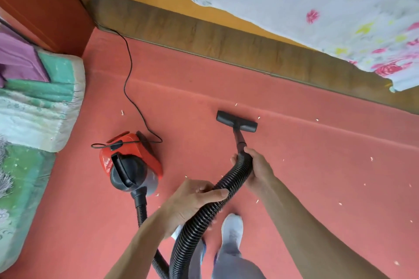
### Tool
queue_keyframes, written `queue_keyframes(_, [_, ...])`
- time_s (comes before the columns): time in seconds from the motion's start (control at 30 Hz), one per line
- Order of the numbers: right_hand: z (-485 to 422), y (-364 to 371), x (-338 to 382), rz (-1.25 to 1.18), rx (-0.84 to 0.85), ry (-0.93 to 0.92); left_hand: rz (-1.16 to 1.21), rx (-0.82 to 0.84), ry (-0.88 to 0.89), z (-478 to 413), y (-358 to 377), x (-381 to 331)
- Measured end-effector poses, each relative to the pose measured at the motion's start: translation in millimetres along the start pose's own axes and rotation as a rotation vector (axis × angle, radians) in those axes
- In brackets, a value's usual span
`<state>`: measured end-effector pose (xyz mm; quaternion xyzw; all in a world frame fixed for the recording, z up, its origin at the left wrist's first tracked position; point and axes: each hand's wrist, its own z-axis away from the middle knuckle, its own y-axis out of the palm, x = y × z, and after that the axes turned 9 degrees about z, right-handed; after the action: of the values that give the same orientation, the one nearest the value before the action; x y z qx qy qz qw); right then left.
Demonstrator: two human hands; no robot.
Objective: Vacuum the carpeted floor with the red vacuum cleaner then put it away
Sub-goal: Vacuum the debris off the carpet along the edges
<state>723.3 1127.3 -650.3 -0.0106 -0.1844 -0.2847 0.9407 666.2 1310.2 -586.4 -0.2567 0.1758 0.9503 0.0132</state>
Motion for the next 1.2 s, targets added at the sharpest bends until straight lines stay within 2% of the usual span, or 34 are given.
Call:
queue_keyframes(0.23, [-34.2, -20.3, 9.1, 0.158, -0.039, -0.034, 0.012, -0.05, -0.022, -31.1, 31.6, 34.5])
queue_keyframes(0.4, [-29.4, -20.3, 12.1, 0.09, -0.035, -0.036, 0.003, -0.046, -0.019, -34.0, 34.3, 32.2])
queue_keyframes(0.6, [-12.1, -41.0, -1.0, 0.024, 0.002, -0.023, -0.082, 0.04, -0.067, -8.5, 30.6, 29.1])
queue_keyframes(1.03, [-45.3, -16.1, 12.2, 0.163, -0.045, -0.056, -0.044, -0.105, 0.01, -31.5, 39.1, 33.6])
queue_keyframes(1.2, [-33.0, -27.7, 12.2, 0.056, -0.057, -0.039, -0.093, -0.034, 0.0, -29.2, 34.7, 26.5])
